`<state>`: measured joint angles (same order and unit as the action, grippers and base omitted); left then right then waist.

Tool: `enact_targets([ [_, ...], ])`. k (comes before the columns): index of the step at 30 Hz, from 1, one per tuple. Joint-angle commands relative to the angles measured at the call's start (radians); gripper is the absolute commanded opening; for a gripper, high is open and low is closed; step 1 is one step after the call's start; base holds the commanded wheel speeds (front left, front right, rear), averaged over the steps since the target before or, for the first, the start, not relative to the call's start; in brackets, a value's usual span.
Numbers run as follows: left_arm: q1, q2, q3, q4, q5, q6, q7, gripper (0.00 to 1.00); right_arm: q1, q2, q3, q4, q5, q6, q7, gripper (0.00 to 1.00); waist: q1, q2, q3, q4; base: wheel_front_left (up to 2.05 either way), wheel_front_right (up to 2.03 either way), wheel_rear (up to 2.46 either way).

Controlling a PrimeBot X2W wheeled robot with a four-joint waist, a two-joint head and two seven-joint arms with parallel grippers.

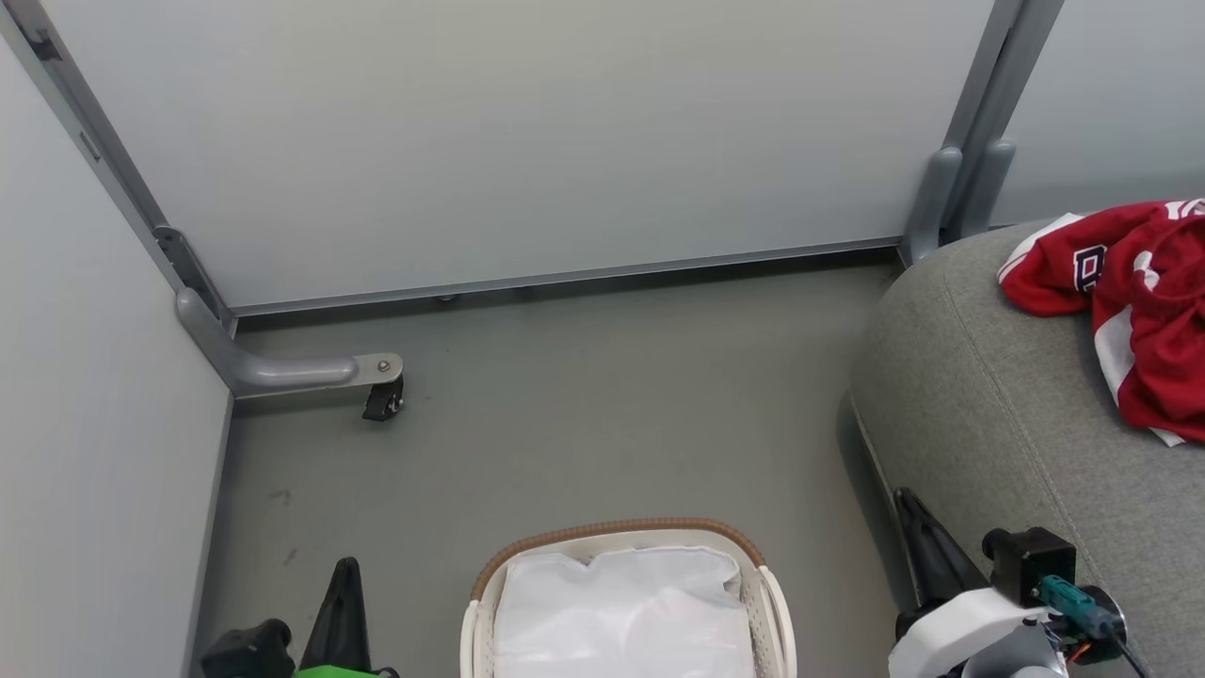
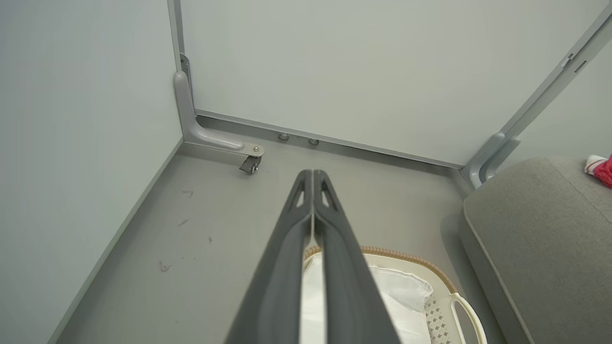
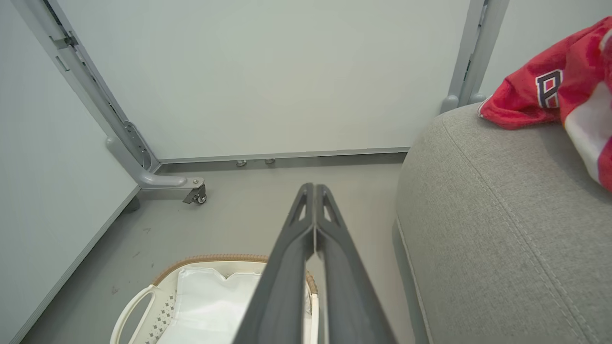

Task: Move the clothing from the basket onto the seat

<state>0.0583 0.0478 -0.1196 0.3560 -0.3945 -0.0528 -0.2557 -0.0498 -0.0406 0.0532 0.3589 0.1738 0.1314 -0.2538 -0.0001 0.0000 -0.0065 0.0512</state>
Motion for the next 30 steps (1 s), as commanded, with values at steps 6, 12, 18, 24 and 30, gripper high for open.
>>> enact_targets([
  [6,-0.021,0.001,0.026,-0.023,-0.125,-0.009,0.034,0.0,-0.019,-0.004,-0.02,-0.023,0.145,0.0,0.035,0.0,0.0001,0.0,0.001,-0.003,0.0,0.0,0.0],
  [12,-0.034,0.001,0.044,-0.031,-0.217,-0.015,0.063,0.0,-0.021,-0.004,-0.031,-0.033,0.254,0.0,0.062,0.0,0.0001,0.0,0.001,-0.005,0.0,0.0,0.0],
  [18,-0.047,0.002,0.06,-0.039,-0.303,-0.02,0.089,0.0,-0.025,-0.005,-0.043,-0.042,0.356,0.0,0.088,0.0,0.0001,0.0,0.001,-0.008,0.0,0.0,0.0],
  [24,-0.058,0.002,0.076,-0.046,-0.383,-0.026,0.113,0.0,-0.029,-0.006,-0.054,-0.049,0.451,0.0,0.112,0.0,0.0001,0.0,0.002,-0.01,0.0,0.0,0.0],
  [30,-0.07,0.002,0.09,-0.052,-0.459,-0.03,0.136,0.0,-0.033,-0.006,-0.064,-0.055,0.54,0.0,0.135,0.0,0.0001,0.0,0.002,-0.012,0.0,0.0,0.0],
])
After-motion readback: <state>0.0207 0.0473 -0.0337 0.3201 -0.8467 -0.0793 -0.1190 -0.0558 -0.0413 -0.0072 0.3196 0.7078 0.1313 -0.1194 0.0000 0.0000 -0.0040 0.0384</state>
